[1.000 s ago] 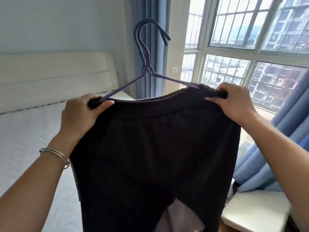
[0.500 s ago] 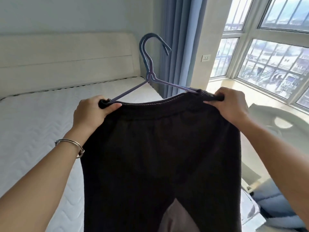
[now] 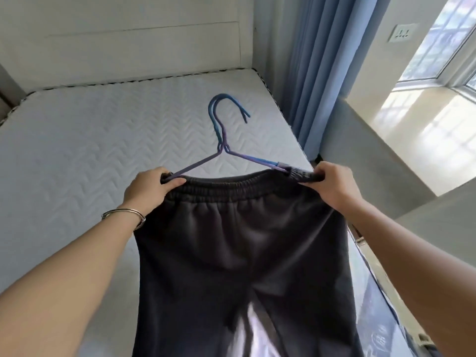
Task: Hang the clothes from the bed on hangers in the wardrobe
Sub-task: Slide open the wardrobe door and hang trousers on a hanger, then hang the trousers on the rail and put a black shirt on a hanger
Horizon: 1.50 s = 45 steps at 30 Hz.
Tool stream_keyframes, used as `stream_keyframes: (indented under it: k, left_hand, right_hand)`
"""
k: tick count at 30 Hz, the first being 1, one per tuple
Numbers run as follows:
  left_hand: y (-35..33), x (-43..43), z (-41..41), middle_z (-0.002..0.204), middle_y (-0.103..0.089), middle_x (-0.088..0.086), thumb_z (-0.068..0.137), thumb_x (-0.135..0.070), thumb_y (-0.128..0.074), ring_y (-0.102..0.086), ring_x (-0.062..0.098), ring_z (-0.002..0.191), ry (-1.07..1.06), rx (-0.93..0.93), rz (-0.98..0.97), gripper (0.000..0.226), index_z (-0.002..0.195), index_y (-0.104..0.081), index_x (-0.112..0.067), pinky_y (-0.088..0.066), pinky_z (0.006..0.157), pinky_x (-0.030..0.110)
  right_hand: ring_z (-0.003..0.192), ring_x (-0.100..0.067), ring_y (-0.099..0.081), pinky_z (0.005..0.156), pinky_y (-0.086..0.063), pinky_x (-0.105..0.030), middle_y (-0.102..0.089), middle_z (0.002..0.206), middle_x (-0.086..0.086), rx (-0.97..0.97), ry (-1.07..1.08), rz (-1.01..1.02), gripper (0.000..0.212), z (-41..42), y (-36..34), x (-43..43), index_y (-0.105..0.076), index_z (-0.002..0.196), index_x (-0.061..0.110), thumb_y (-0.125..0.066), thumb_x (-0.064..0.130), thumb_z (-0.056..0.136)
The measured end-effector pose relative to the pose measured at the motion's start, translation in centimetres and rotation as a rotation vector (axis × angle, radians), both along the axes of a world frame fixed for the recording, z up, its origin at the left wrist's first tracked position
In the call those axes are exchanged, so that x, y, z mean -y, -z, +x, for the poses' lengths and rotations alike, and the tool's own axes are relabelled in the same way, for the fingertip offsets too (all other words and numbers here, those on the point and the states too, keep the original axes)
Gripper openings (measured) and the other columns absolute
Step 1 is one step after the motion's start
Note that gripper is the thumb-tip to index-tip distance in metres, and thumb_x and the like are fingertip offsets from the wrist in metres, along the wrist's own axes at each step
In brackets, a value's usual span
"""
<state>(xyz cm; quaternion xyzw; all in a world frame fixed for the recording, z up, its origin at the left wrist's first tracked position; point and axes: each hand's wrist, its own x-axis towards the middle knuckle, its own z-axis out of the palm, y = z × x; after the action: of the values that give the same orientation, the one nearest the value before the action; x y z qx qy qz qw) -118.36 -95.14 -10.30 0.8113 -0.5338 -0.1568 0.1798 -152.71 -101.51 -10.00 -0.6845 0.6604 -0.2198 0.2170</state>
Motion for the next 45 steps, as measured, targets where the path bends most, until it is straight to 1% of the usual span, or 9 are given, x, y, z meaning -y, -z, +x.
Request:
stream_keyframes:
  k: [7,11,15,19,22,27,34,40,45]
  left_hand:
    - [9.6,7.1,0.8,0.102,-0.062,0.011,0.083,-0.057,-0.049,-0.046,0.034,0.11,-0.045,0.167,0.1,0.046,0.1,-0.063,-0.018,-0.038,0.087,0.039]
    - [15.2,11.3,1.5,0.11,-0.058,0.013,0.081,-0.055,-0.053,-0.044,0.035,0.107,-0.038,0.291,0.1,0.046,0.099,-0.068,-0.015,-0.039,0.085,0.039]
    - [20.4,14.0,1.3,0.107,-0.056,0.019,0.084,-0.037,-0.06,-0.052,0.038,0.101,-0.068,0.138,0.105,0.034,0.098,-0.066,-0.007,-0.043,0.08,0.041]
    - [23.5,16.3,0.9,0.122,-0.056,0.02,0.091,-0.013,-0.05,-0.051,0.038,0.113,-0.153,0.0,0.059,0.027,0.114,-0.06,-0.004,-0.041,0.095,0.04]
    - [24.8,15.4,0.6,0.118,-0.061,0.02,0.089,-0.007,-0.045,-0.055,0.037,0.11,-0.143,-0.033,0.09,0.027,0.108,-0.064,-0.003,-0.044,0.095,0.039]
    - [26.9,8.1,0.8,0.105,-0.07,0.014,0.086,-0.009,-0.05,-0.062,0.032,0.1,-0.189,-0.18,0.22,0.022,0.098,-0.068,-0.01,-0.048,0.085,0.032]
    - [22.7,-8.5,0.2,0.095,-0.068,0.009,0.089,-0.013,-0.053,-0.062,0.023,0.091,-0.251,-0.398,0.35,0.017,0.099,-0.067,-0.011,-0.041,0.08,0.025]
    - [18.5,-26.1,-1.4,0.098,-0.063,0.002,0.09,-0.017,-0.051,-0.06,0.021,0.099,-0.322,-0.518,0.545,0.015,0.101,-0.062,-0.018,-0.04,0.083,0.025]
    - [17.3,-41.3,-6.8,0.097,-0.065,0.002,0.089,-0.018,-0.054,-0.061,0.02,0.094,-0.477,-0.62,0.62,0.011,0.09,-0.059,-0.027,-0.041,0.079,0.026]
  right_hand:
    - [0.087,-0.03,-0.059,0.072,-0.046,-0.036,-0.059,0.075,-0.005,-0.101,-0.023,0.167,0.027,1.9,9.4,8.0,-0.056,0.065,0.016,-0.074,0.035,0.072]
    - [0.114,-0.031,-0.045,0.091,-0.036,-0.039,-0.058,0.11,-0.01,-0.293,0.043,0.205,0.028,3.7,14.8,11.5,-0.063,0.103,0.018,-0.062,0.036,0.083]
    - [0.121,-0.032,-0.036,0.096,-0.03,-0.041,-0.052,0.125,-0.01,-0.402,0.08,0.248,0.03,5.1,20.3,13.0,-0.057,0.119,0.019,-0.047,0.026,0.091]
    - [0.129,-0.033,-0.034,0.101,-0.033,-0.045,-0.043,0.139,-0.011,-0.24,0.164,0.236,0.044,6.2,24.1,14.4,-0.041,0.134,0.011,-0.048,0.027,0.093]
    - [0.126,-0.037,-0.041,0.102,-0.035,-0.043,-0.045,0.136,-0.017,-0.184,0.138,0.318,0.05,5.7,26.1,14.1,-0.042,0.132,0.004,-0.055,0.026,0.09]
    - [0.111,-0.029,-0.058,0.092,-0.046,-0.034,-0.067,0.112,-0.011,-0.243,-0.072,0.646,0.027,3.9,27.8,8.6,-0.065,0.106,0.008,-0.058,0.027,0.087]
    - [0.112,-0.021,-0.058,0.091,-0.041,-0.024,-0.065,0.12,-0.004,-0.144,-0.128,0.828,0.033,2.6,24.3,-3.9,-0.061,0.117,0.012,-0.06,0.025,0.087]
    - [0.103,-0.022,-0.063,0.084,-0.044,-0.025,-0.065,0.093,-0.001,-0.108,-0.164,0.862,0.025,0.1,19.9,-16.1,-0.065,0.108,0.015,-0.061,0.023,0.085]
    - [0.084,-0.02,-0.064,0.058,-0.041,-0.017,-0.066,0.091,-0.002,-0.008,-0.199,0.984,0.013,-2.4,17.8,-25.9,-0.062,0.1,0.018,-0.06,0.02,0.087]
